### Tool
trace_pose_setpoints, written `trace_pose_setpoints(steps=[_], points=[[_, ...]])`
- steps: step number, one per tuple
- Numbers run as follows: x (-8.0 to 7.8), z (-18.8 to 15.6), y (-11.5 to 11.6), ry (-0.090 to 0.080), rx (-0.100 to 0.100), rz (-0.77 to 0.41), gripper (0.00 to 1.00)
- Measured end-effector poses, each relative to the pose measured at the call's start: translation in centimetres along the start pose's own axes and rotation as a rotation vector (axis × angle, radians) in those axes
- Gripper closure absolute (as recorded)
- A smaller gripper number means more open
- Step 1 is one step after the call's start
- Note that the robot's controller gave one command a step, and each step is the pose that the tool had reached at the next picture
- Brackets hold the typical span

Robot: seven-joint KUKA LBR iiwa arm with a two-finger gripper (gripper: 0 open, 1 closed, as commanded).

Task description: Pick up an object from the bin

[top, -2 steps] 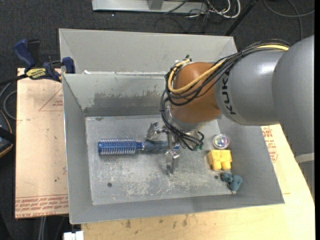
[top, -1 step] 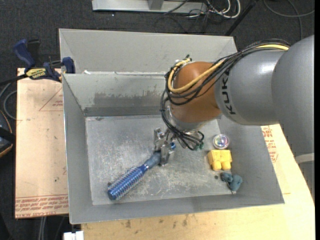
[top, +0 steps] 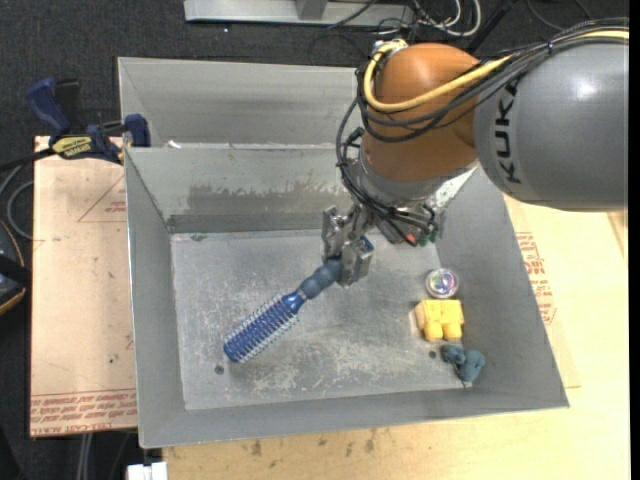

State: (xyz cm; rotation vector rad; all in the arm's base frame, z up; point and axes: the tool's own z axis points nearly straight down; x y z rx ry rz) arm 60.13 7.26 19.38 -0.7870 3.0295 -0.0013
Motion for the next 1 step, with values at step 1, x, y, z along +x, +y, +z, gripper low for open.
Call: trace_pose_setpoints(steps=[1], points=[[2.28,-5.48,-0.33,0.006,-0.003,-0.270,1.00]])
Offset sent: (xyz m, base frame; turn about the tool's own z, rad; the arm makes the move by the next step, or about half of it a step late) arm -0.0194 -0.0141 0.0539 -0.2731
